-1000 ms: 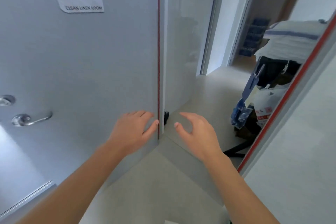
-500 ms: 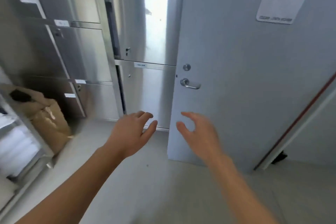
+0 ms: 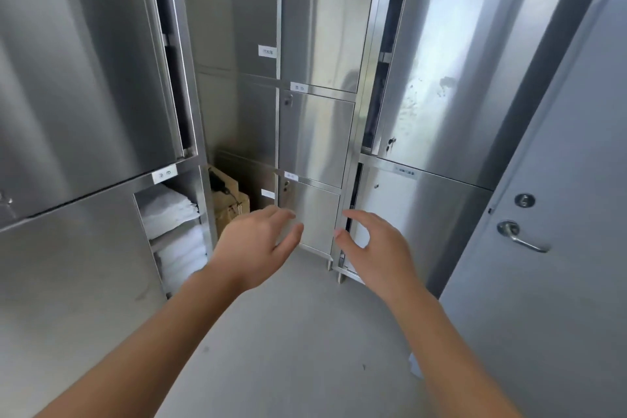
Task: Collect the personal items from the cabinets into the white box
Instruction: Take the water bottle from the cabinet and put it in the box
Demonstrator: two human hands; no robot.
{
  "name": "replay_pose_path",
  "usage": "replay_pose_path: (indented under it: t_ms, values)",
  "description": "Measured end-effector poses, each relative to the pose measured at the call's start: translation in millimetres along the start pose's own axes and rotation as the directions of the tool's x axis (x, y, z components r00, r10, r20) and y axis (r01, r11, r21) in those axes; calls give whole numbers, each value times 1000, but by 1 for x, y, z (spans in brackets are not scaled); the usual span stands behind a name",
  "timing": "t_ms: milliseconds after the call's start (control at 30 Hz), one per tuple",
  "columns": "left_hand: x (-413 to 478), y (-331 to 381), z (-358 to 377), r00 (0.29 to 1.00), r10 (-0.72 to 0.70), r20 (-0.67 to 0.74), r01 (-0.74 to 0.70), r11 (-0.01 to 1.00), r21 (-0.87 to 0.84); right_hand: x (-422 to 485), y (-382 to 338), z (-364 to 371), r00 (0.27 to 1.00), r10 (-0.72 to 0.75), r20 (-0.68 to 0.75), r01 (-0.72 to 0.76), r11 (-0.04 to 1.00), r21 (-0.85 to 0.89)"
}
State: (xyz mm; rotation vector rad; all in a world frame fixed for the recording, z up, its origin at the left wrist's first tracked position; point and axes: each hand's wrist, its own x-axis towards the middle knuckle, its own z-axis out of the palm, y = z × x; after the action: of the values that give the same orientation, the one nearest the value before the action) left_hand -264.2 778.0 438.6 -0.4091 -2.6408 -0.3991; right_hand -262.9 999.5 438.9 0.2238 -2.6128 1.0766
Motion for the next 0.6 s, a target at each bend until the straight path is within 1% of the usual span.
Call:
replay_pose_path:
  t_ms: [167, 300, 467, 600]
  values:
    - [13, -48, 5, 1000, 0, 3, 0, 1000, 2, 27, -16, 40, 1000, 10, 12, -10, 999, 35]
    - [24, -72, 9, 999, -37, 5, 37, 999, -10, 45, -24, 62, 998, 15, 68, -19, 999, 48]
    - [42, -88, 16, 995, -102, 15, 102, 995, 18, 83, -19, 82, 995, -51, 90, 47, 998, 49]
    - [62, -97, 17, 985, -173, 26, 171, 982, 80, 125, -8, 90, 986, -128, 110, 120, 990, 79]
